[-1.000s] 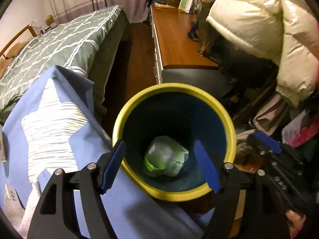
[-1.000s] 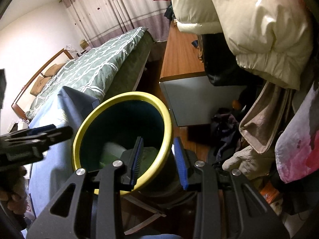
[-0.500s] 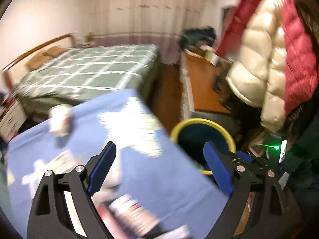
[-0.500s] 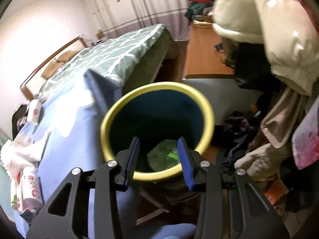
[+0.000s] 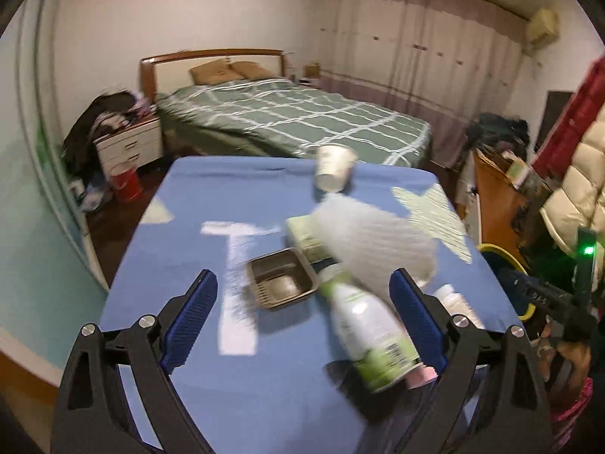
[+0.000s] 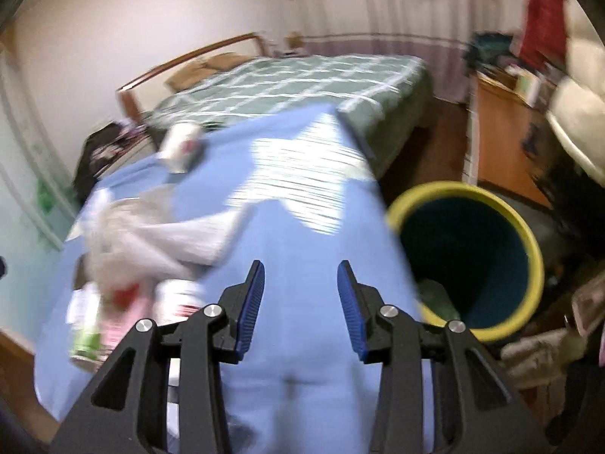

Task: Collect trash
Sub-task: 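Move the right gripper back to the table and grasp the white foam net sleeve, then carry the foam net sleeve with the right gripper into the bin and release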

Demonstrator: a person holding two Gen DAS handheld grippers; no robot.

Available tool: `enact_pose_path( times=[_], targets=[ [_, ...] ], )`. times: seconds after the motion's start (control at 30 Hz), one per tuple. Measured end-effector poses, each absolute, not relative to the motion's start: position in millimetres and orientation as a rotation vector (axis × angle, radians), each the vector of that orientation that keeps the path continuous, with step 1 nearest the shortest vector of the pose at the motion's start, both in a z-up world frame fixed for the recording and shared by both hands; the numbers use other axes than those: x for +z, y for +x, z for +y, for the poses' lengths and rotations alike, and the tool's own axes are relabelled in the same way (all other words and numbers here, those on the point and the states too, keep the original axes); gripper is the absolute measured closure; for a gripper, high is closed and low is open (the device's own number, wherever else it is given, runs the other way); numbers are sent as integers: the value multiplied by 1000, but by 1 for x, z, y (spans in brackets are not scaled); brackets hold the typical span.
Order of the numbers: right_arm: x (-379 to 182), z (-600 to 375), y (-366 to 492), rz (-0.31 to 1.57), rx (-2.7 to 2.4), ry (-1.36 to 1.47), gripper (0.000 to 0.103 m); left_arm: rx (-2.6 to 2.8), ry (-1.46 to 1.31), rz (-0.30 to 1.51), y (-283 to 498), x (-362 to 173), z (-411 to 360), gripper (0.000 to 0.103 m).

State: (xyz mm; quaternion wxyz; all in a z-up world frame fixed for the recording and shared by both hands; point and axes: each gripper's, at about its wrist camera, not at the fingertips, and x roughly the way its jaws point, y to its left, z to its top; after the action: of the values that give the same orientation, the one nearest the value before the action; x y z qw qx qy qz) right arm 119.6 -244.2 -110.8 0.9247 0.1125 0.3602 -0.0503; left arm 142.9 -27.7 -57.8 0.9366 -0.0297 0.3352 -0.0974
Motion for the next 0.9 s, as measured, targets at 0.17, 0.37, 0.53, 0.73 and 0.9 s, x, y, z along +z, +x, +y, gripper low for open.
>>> enact_pose_path(
  times=[0.17,0.37,0.53,0.73,0.9],
  targets=[
    [-88,-190,139,731,52,180,64,-171,-94,677,140,-69,-1,12],
    [-77,-126,168,738,166,87,64,-164,-100,660,135,-70,2,12],
    [-88,-102,193,790,187,63,64,-166,-108,669,137,-73,4,11],
    [-96,-97,201,817,230,99,88,-182,-104,689,141,-78,-1,11],
    [-83,-101,189,761,249,131,92,-187,-103,703,145,-82,-5,11]
  ],
)
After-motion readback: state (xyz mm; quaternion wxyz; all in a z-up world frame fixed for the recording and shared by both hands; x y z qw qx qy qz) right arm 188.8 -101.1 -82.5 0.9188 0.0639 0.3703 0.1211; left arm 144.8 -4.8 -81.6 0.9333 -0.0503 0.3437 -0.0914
